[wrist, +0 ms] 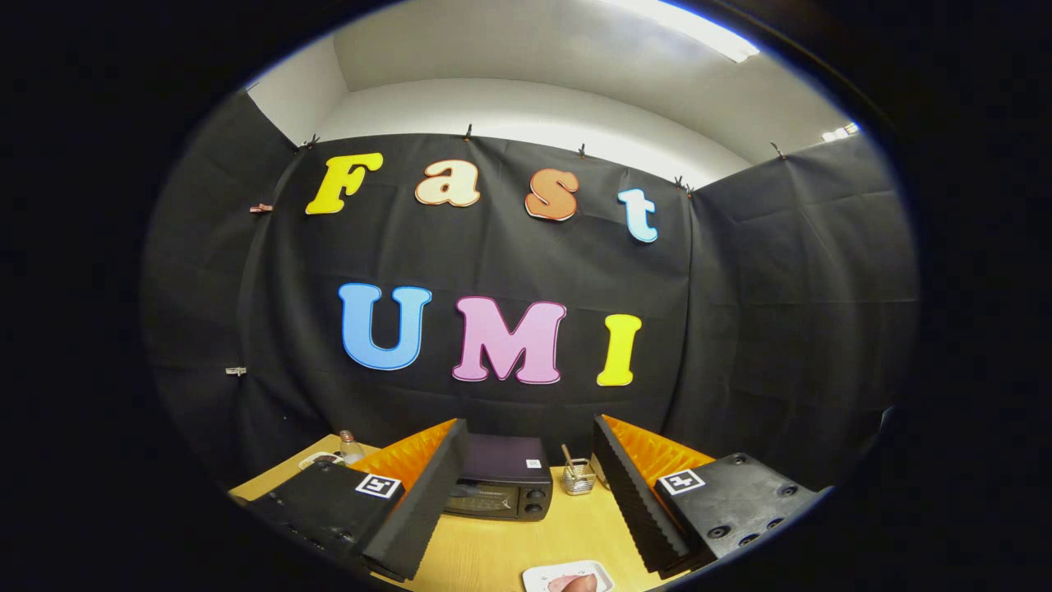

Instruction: Open the toaster oven, put the food inside, and close the toaster oven door.

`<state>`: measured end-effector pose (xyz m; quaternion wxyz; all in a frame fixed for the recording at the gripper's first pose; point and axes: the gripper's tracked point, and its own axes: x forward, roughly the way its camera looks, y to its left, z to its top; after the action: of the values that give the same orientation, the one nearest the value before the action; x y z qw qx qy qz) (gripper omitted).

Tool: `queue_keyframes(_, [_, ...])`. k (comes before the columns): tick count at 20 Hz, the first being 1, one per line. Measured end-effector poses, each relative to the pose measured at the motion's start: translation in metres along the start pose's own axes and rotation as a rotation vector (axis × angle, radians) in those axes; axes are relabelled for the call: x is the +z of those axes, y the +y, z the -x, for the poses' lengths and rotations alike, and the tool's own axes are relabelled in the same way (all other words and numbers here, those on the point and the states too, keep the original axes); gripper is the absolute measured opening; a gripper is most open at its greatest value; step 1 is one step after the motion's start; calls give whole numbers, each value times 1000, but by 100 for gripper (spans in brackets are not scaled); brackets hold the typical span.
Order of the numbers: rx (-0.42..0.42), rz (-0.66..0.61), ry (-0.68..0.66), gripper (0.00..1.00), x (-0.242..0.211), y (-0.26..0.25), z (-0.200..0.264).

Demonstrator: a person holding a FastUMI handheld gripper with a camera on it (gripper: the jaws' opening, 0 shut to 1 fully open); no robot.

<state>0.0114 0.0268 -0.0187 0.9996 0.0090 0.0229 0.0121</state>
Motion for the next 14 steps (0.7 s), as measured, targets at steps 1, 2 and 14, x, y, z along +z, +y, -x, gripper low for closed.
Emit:
queue_keyframes(1, [10, -7, 12, 97, -4, 9, -6])
queue_keyframes(2, [19, -15, 26, 97, -10, 16, -12])
queue_keyframes(14, [86, -86, 298, 98, -153, 118, -133])
